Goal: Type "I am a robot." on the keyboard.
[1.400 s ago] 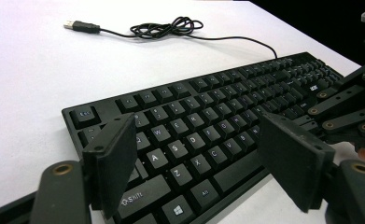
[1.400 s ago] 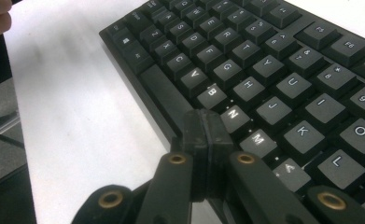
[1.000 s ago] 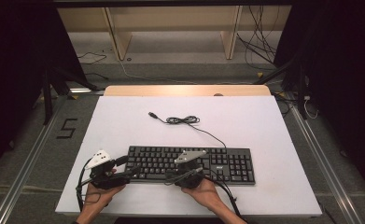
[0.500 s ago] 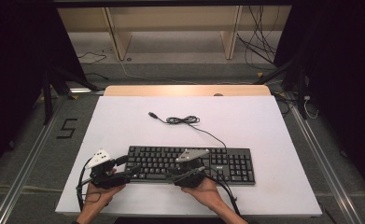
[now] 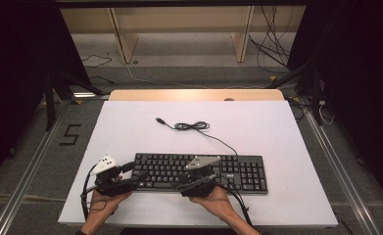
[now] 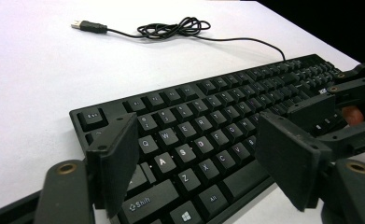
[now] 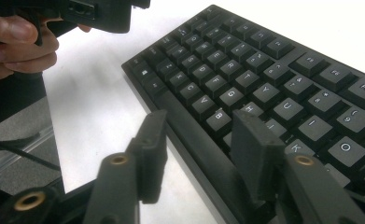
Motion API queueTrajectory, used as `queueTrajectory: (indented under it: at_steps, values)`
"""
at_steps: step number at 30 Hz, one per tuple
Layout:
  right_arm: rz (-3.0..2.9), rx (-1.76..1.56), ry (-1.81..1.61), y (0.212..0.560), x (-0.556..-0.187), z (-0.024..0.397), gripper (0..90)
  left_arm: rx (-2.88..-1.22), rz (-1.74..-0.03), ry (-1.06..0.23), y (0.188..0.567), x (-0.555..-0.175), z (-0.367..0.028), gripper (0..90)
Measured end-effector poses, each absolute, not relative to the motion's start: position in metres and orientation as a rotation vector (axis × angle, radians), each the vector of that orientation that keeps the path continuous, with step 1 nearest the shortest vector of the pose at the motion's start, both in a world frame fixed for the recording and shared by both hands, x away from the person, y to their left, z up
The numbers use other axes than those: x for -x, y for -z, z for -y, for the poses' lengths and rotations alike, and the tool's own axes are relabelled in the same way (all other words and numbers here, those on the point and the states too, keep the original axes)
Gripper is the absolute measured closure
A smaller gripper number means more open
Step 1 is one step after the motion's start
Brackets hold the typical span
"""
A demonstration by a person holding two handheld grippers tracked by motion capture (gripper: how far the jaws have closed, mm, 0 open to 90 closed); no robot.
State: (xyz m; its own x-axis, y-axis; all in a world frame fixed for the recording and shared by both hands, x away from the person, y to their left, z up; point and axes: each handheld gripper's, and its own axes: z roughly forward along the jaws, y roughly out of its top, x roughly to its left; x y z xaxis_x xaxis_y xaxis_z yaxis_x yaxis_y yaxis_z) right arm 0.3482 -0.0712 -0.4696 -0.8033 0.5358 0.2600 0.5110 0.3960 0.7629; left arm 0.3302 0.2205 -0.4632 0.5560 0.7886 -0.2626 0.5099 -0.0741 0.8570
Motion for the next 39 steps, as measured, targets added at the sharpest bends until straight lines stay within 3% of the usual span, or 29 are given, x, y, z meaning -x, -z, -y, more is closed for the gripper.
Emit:
queueTrajectory:
  at_steps: [25,30,39]
  values:
    - [-2.587,-0.993,-1.416,0.466,-0.345,0.074,43.6,-1.774,-1.104,-0.332,0.463,-0.338,-0.216,44.5]
    - [-2.584,-0.990,-1.420,0.466,-0.344,0.074,43.1,-1.791,-1.097,-0.330,0.463,-0.340,-0.215,52.2]
    - [-2.576,-0.989,-1.434,0.464,-0.342,0.075,41.0,-1.827,-1.106,-0.325,0.463,-0.346,-0.211,74.2]
